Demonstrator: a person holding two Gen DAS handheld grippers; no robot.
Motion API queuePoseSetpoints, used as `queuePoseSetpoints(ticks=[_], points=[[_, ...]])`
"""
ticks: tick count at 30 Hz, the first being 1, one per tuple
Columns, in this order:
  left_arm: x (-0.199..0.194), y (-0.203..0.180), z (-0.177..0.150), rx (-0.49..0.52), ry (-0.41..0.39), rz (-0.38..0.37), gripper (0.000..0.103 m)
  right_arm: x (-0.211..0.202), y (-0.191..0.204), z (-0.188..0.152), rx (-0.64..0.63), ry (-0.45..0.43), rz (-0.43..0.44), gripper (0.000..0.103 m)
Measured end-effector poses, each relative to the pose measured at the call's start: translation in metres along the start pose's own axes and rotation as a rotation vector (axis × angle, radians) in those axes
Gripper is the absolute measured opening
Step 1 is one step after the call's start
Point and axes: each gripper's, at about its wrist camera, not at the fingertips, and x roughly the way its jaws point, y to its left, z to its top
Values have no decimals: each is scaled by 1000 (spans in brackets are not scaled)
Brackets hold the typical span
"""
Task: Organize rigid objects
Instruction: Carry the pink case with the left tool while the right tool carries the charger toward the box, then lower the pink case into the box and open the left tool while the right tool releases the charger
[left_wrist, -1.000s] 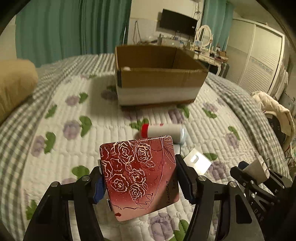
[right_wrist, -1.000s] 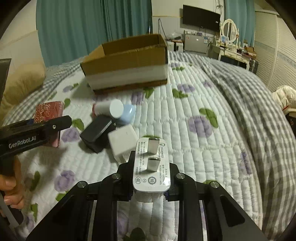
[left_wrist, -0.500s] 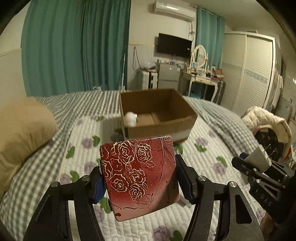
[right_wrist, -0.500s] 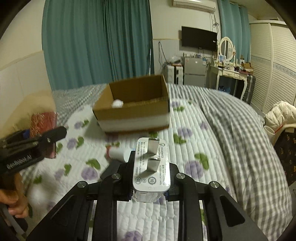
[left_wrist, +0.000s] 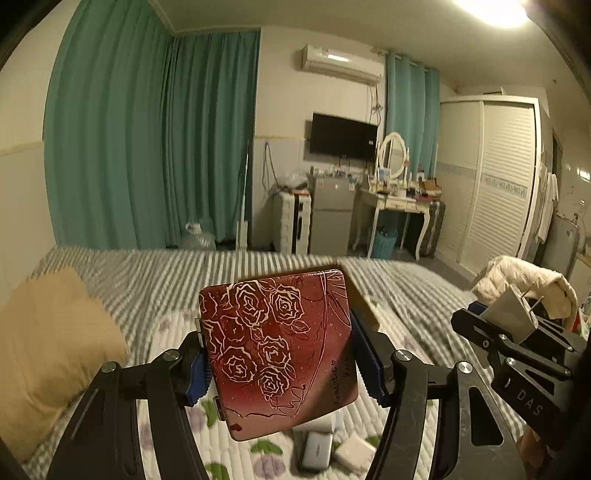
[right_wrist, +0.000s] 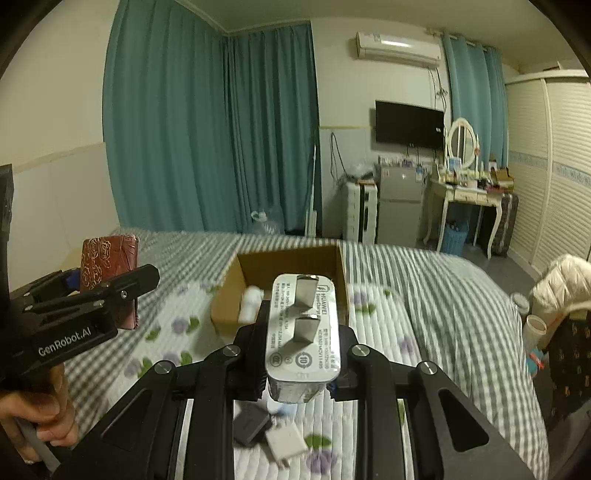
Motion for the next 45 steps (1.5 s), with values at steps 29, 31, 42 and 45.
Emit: queuePoseSetpoints(ticks=[29, 31, 42, 45], points=[[141, 20, 37, -31, 21, -21, 66, 135, 2, 82, -72, -50, 28, 23], [156, 22, 31, -30, 39, -17, 66, 151, 1, 78, -77, -32, 34, 23], [249, 29, -4, -42, 185, -9, 66, 243, -13, 37, -130, 110, 42, 23], [269, 28, -16, -45, 230, -4, 66, 264, -19, 24, -127, 156, 48, 23]])
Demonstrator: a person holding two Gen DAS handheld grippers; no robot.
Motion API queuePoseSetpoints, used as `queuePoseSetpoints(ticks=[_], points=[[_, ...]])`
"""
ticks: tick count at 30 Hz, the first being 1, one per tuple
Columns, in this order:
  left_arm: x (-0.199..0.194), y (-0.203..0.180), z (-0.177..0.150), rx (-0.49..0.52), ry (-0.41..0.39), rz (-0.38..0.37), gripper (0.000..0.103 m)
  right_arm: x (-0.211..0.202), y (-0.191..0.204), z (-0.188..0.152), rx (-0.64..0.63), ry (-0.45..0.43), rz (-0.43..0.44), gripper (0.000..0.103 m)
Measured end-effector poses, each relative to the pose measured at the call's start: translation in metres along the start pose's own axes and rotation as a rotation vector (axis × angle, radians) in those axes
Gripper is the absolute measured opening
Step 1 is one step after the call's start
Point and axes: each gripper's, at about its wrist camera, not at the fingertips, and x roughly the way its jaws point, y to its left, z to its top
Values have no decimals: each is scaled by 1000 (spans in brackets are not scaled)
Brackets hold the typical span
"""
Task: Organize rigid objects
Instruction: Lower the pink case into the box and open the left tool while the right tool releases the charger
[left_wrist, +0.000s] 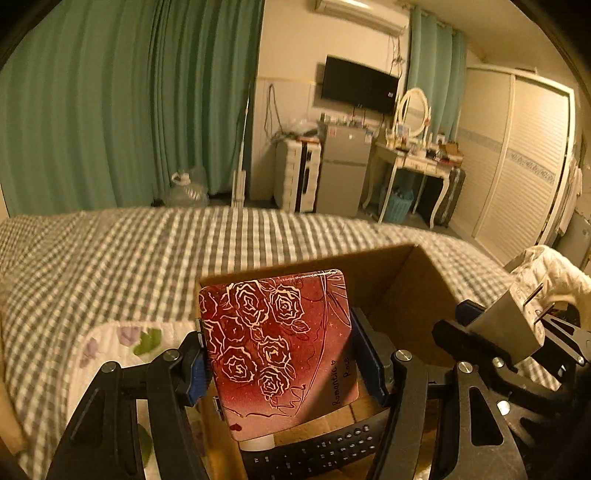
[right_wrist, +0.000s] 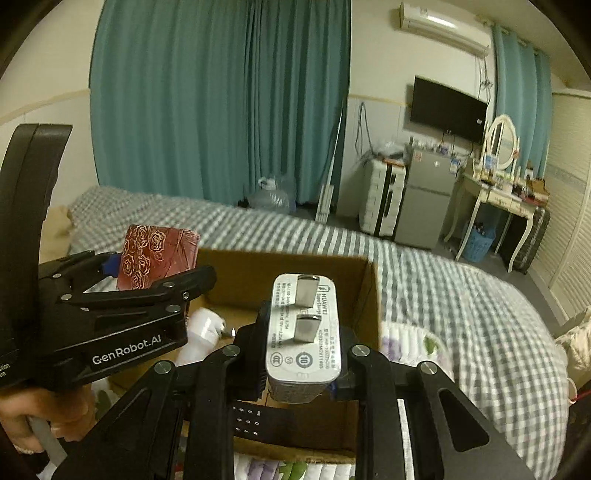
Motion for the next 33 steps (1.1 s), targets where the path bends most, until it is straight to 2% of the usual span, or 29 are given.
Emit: queuePoseSetpoints(ticks=[4, 7, 13, 15, 16, 17, 20, 23, 27, 29, 30, 32, 33], points=[[22, -7, -5, 22, 38, 7, 66, 30, -4, -12, -14, 57, 8, 23], [33, -3, -3, -9, 85, -31, 66, 47, -11, -23, -13, 87, -7, 23], [38, -1, -2, -24, 115, -17, 69, 59, -20, -31, -18, 99, -28, 23], [36, -4, -3, -15, 107, -17, 76, 60, -20, -30, -21, 102, -27, 23], [35, -5, -2, -9, 101, -3, 83, 57, -19, -30, -22, 101, -32, 24], [31, -6, -2, -2, 89, 26, 85, 56, -17, -31, -20, 100, -40, 29], [22, -2, 2, -8, 72, 32, 85, 48, -22, -31, 3, 86, -38, 44], [3, 5, 8, -44, 46, 35, 85, 28, -23, -28, 18, 44, -61, 52], [-35, 12, 19, -80, -23, 47, 86, -5, -25, -20, 44, -21, -69, 63], [-59, 13, 22, -83, -67, 54, 92, -26, -23, -15, 47, -67, -84, 73], [-69, 13, 24, -83, -85, 58, 92, -34, -22, -13, 49, -85, -87, 76], [-93, 13, 27, -83, -116, 51, 92, -54, -21, -8, 56, -122, -94, 91], [-106, 12, 27, -82, -131, 44, 92, -67, -20, -7, 64, -145, -100, 94]])
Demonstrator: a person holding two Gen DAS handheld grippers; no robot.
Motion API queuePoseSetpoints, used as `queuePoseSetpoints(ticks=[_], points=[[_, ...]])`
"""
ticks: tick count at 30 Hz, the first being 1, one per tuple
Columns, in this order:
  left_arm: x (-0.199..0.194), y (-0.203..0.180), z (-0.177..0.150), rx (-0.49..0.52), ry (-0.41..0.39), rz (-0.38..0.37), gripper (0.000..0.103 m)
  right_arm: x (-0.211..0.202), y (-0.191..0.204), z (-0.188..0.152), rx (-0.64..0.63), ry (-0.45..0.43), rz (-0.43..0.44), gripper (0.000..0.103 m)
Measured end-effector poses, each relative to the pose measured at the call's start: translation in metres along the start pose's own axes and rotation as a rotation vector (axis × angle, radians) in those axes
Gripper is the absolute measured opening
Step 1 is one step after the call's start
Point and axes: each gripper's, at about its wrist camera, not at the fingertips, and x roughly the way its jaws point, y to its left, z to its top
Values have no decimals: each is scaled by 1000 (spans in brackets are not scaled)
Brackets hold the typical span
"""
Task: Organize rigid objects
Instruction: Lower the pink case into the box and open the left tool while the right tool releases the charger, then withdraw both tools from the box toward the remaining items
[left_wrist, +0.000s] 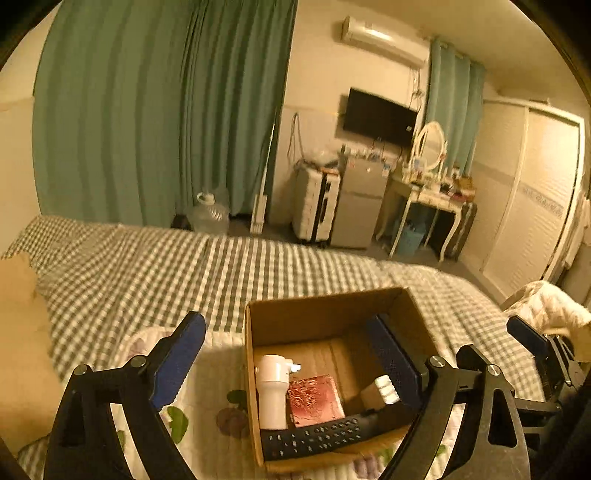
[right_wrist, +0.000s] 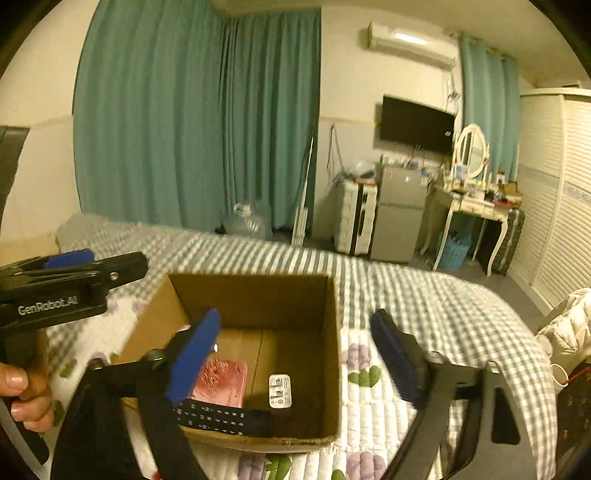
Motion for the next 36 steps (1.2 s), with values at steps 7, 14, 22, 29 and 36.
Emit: queuePoseSetpoints(ticks=[7, 14, 22, 29, 36], points=[[-69, 1, 9, 17, -91, 33, 96, -70, 6, 17, 26, -100, -46, 103], [-124, -3, 5, 23, -147, 57, 96, -136, 14, 22, 16, -156, -55, 103], [-177, -1, -9, 8, -165, 13, 96, -200, 22, 14, 10, -213, -54, 103], [-201, -9, -25, 39, -200, 41, 96, -238, 23, 5, 0, -229, -42, 103], [-186, -11, -46, 48, -157, 68, 101, -245, 22, -16, -13, -194, -23, 103]])
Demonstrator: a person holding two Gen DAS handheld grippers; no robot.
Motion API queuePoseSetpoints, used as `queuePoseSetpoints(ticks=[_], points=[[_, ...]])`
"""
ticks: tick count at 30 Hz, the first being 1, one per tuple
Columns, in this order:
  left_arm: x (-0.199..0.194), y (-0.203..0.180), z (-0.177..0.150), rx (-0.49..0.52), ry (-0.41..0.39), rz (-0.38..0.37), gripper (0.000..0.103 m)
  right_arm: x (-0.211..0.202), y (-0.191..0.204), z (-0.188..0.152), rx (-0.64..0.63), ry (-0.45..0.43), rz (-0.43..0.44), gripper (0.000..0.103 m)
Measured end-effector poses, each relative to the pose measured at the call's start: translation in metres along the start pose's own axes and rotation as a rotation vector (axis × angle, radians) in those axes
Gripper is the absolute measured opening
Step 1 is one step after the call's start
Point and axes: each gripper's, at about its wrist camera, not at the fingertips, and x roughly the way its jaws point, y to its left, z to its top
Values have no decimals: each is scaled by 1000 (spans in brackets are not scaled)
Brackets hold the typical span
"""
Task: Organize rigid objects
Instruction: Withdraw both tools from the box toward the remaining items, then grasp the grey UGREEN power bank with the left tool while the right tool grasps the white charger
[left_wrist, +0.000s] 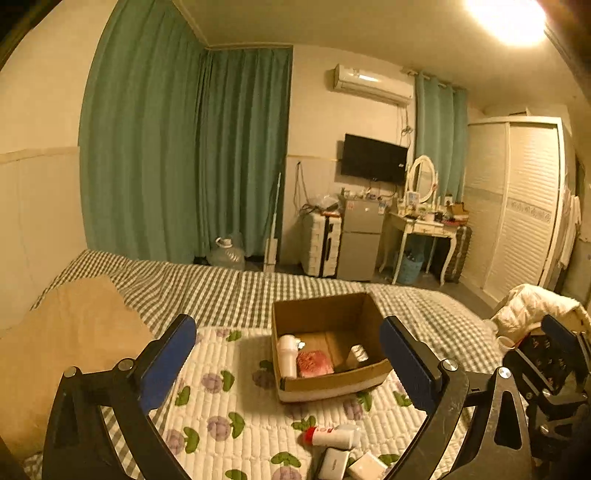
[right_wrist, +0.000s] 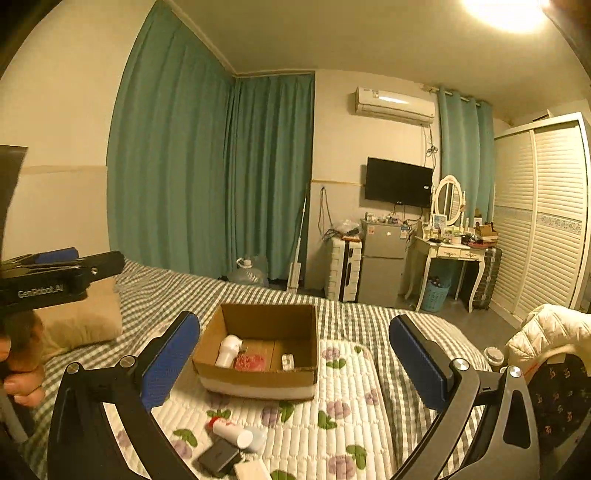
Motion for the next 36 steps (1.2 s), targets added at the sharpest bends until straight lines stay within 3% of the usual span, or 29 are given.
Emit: queuePoseSetpoints(ticks=[4, 7, 14, 21, 36], points=[[8, -1, -18, 12, -3, 36, 103, 8, -2, -17, 8, 39, 7, 103], [21, 0, -32, 20, 39, 44, 103, 20, -4, -34, 15, 71, 19, 103], [56, 3, -74, 95, 138, 33, 103, 53, 5, -85, 8, 173, 43, 103], [74, -4, -106, 133, 180, -15, 103, 79, 16, -136, -7, 263, 56, 103], [119, -11, -171, 201, 325, -58, 101, 122, 25, -212, -46, 468, 91, 103]])
